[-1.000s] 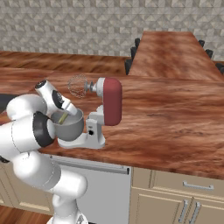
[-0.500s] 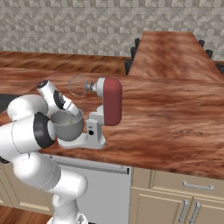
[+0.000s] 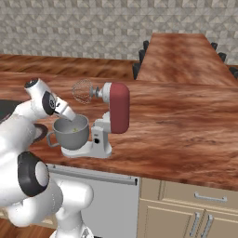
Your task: Add butter and sugar cubes to the stand mixer bowl and then turn on the stand mixer to begin making frosting.
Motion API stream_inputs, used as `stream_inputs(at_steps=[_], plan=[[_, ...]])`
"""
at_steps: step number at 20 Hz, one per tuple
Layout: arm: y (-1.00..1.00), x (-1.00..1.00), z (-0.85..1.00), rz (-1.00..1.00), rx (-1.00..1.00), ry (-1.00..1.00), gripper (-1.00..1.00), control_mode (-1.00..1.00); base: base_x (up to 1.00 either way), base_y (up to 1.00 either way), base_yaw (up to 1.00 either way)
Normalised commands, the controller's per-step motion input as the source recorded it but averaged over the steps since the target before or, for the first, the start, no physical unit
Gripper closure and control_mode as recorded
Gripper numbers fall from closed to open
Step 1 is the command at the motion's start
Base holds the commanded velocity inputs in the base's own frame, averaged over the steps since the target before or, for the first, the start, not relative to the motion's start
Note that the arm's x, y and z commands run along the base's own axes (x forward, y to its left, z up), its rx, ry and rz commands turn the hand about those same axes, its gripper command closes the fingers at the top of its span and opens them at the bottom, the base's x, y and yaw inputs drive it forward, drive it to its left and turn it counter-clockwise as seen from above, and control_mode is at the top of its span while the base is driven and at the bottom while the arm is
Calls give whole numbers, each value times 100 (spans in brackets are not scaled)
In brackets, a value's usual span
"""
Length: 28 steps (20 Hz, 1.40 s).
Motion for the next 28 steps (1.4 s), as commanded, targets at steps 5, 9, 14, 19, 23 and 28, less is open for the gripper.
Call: stream_inputs(at_steps=[5,9,14,19,23,28], plan=[[11,-59,100,2,7,0,-100,-100,0,0,0],[-38,-52,100,0,9,0,-100,-100,0,0,0],[-95,-10,79,-1,14,0,-100,-100,0,0,0],[-100,0,46,-1,21,0,-100,-100,0,0,0],[-100,0,24,0,21,0,-100,-100,0,0,0],[-96,2,2,3,19,-6,-100,-100,0,0,0]])
